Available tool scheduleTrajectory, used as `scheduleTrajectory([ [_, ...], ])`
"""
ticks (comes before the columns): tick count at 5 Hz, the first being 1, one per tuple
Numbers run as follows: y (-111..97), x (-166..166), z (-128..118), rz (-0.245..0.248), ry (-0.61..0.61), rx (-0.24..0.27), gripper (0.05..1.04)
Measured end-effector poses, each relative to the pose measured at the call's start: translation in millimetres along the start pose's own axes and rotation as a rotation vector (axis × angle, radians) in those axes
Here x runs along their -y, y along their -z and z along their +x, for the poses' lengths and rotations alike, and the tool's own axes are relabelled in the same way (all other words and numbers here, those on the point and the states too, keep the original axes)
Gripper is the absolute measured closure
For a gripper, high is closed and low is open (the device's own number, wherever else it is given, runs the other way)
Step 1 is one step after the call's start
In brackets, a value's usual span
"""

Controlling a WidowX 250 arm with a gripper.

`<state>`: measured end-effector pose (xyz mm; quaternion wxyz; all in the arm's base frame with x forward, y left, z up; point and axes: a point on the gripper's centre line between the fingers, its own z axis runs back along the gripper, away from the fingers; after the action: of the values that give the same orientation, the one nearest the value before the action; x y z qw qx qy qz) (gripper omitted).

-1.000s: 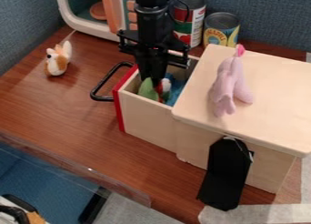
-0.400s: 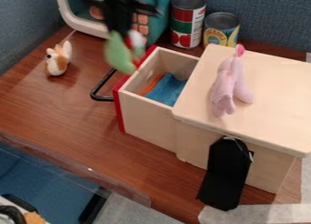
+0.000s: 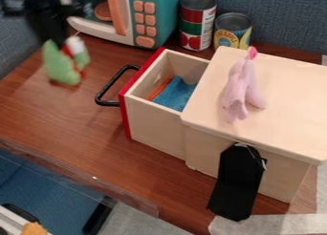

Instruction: Take the green teddy bear outside the drawer and put it on the leftside of the table

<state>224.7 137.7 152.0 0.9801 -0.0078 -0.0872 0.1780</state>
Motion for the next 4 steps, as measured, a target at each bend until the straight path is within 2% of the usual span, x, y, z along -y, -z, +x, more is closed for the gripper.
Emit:
scheduleTrajectory([
  [1,34.7,-26.2,-11.6,-0.05,0.0,-0.061,1.028],
  [2,59.7,-40.5,-9.1,-0.033,0.027,-0.073,1.028],
  [3,78.5,-42.5,-6.7,-0.052,0.055,-0.097,1.005],
  [4,80.6,-41.1,1.8,-0.012,0.045,-0.15,0.848],
])
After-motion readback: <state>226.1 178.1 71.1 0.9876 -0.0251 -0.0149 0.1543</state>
